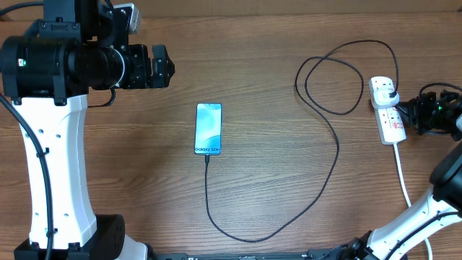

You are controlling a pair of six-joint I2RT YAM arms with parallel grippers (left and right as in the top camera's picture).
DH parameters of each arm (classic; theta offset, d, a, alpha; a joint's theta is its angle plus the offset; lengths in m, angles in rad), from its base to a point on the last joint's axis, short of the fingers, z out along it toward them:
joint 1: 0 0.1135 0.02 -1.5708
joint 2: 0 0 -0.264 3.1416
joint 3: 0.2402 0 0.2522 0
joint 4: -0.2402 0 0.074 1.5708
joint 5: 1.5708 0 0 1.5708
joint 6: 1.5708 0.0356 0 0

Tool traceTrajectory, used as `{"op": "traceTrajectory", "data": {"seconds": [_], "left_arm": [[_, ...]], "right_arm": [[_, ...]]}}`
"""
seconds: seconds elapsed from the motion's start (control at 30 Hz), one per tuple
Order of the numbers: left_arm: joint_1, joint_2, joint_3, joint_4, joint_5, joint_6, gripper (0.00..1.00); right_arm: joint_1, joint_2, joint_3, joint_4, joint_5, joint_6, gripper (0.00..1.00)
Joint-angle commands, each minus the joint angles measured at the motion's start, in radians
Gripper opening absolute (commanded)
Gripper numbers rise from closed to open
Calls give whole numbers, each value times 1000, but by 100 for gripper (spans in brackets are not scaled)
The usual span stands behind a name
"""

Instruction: Plug charger to phone and switch on socket

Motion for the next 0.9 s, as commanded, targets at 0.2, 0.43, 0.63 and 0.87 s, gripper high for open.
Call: {"op": "traceTrajectory", "data": {"seconds": [0.2, 0.43, 0.63, 0.87], "left_arm": [[-8, -9, 8, -2, -3, -3, 100], [-8, -9, 8, -2, -3, -3, 100], [-8, -9, 8, -2, -3, -3, 100], [-8, -9, 8, -2, -3, -3, 100]], "right_arm": [[53, 19, -26, -49, 13, -22, 4], [53, 19, -26, -53, 14, -26, 4], [53, 19, -26, -57, 16, -26, 4], [53, 19, -26, -61, 16, -26, 4]]}}
